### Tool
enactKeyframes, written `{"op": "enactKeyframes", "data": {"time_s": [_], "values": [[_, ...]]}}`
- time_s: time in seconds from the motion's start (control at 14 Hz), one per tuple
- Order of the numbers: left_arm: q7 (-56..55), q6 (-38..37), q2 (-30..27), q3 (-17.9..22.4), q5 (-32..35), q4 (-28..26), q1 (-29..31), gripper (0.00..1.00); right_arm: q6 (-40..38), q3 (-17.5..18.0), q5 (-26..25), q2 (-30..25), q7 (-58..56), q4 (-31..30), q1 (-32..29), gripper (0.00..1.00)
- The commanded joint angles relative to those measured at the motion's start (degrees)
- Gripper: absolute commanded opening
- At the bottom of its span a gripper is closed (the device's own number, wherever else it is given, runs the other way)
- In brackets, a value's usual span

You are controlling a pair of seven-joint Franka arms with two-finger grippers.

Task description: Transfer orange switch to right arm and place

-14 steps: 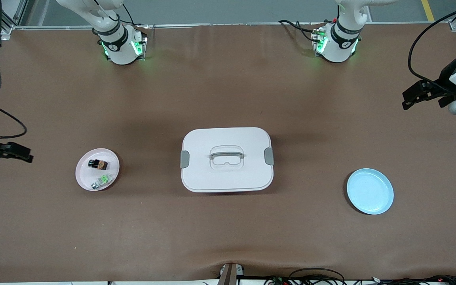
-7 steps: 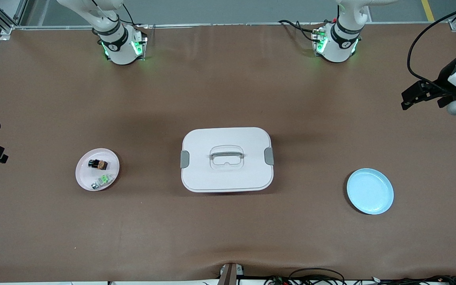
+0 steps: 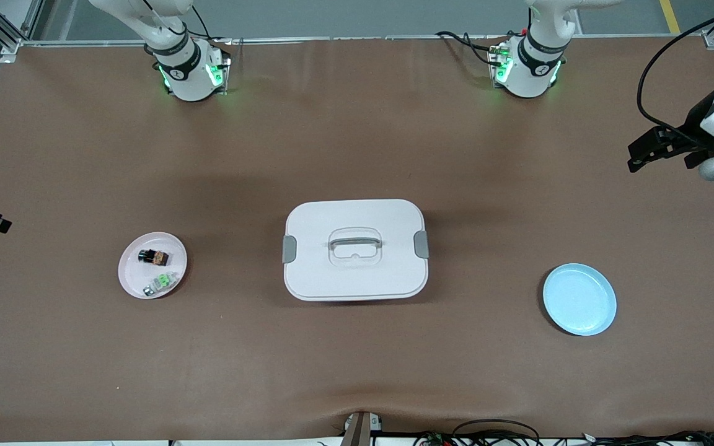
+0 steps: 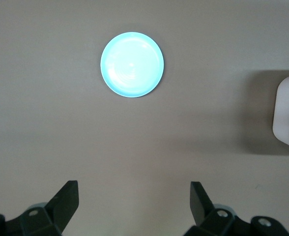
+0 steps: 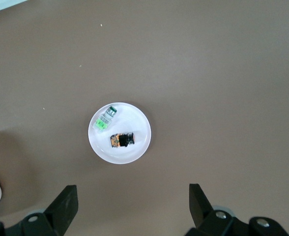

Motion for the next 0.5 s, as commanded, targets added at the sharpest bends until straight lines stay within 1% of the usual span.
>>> {"op": "enactKeyframes", "data": {"time_s": [0.0,0.21,0.36,0.43], "values": [[-0.12,-1.03,-0.18,-0.20,-0.10,0.46,0.11,1.00,-3.29,0.95,0.65,-0.32,1.21,2.13,-0.69,1.00],[-0.12,-1.04,-0.53,-0.11,-0.10,0.29,0.11,1.00,-6.19,1.30,1.79,-0.50,-0.45,3.46,-0.95,1.00],[-0.12,-0.86,-0.62,-0.11,-0.10,0.02,0.20,1.00,-10.67,0.43,7.57,-0.85,-1.51,4.34,-1.30,1.00],[-0.12,-0.69,-0.62,-0.11,-0.02,-0.07,0.20,1.00,-10.95,-1.75,10.12,-1.29,-2.21,4.34,-1.65,1.00]]}}
